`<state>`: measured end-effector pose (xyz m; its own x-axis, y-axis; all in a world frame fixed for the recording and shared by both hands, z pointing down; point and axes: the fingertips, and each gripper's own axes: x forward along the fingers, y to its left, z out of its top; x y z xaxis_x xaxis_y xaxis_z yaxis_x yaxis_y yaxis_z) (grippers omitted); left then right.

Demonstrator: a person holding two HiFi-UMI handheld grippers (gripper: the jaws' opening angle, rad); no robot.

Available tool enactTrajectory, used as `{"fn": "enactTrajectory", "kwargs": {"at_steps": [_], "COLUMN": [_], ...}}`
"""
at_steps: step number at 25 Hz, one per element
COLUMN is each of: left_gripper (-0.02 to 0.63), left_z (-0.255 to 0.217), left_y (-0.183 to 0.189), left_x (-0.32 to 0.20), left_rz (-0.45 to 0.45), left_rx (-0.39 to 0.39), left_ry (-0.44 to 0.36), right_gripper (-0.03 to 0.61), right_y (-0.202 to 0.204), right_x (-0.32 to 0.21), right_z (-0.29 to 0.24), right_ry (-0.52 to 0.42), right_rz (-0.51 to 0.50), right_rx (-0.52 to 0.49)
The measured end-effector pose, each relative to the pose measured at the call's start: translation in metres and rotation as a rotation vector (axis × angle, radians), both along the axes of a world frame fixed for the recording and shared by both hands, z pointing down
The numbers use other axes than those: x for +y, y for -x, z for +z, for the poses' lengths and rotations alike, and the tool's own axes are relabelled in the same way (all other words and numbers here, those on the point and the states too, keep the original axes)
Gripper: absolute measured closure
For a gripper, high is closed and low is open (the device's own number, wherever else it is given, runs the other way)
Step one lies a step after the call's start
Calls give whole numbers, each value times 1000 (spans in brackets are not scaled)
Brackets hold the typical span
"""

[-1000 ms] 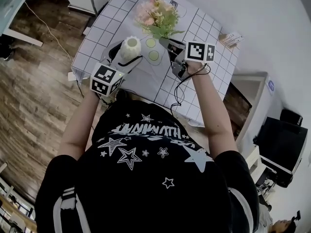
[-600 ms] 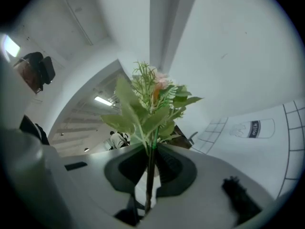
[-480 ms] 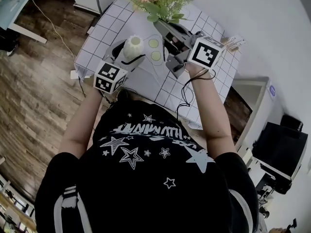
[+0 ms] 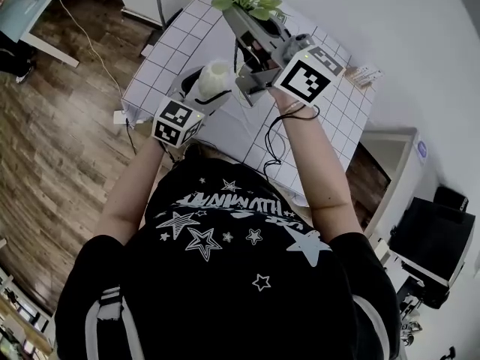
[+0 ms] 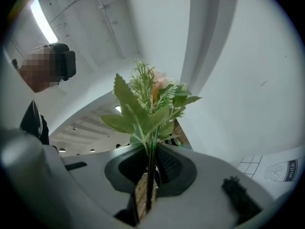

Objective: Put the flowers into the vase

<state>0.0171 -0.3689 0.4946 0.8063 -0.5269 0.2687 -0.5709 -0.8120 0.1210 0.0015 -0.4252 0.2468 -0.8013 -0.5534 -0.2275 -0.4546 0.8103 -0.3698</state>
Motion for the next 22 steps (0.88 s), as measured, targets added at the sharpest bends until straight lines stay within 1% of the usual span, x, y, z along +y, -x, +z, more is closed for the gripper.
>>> {"fn": "enactTrajectory", "kwargs": {"at_steps": [6,10,13,19,22], "left_gripper": [244,244,244,244,244], "left_z": [-1,0,0,0,0], "left_y": [-1,-2,-1,-2,-1], "left_x": [-1,-1,-1,-2,-2], "left_rz": [12,14,15,23,26], "left_rx": [6,11,16,22,20], "left_ry": [-4,-3,0,8,9], "right_gripper": [534,535,534,535,534], "right_y": [16,24,25,13,10], "right_x": [-1,3,6,7,12], "right_z": [-1,5,12,27,33], "right_ry": [-44,-82,-106,-74,-71], "right_rz": [-25,-35,-23,13,12], "right_rx": [-21,12,45,40,69]}}
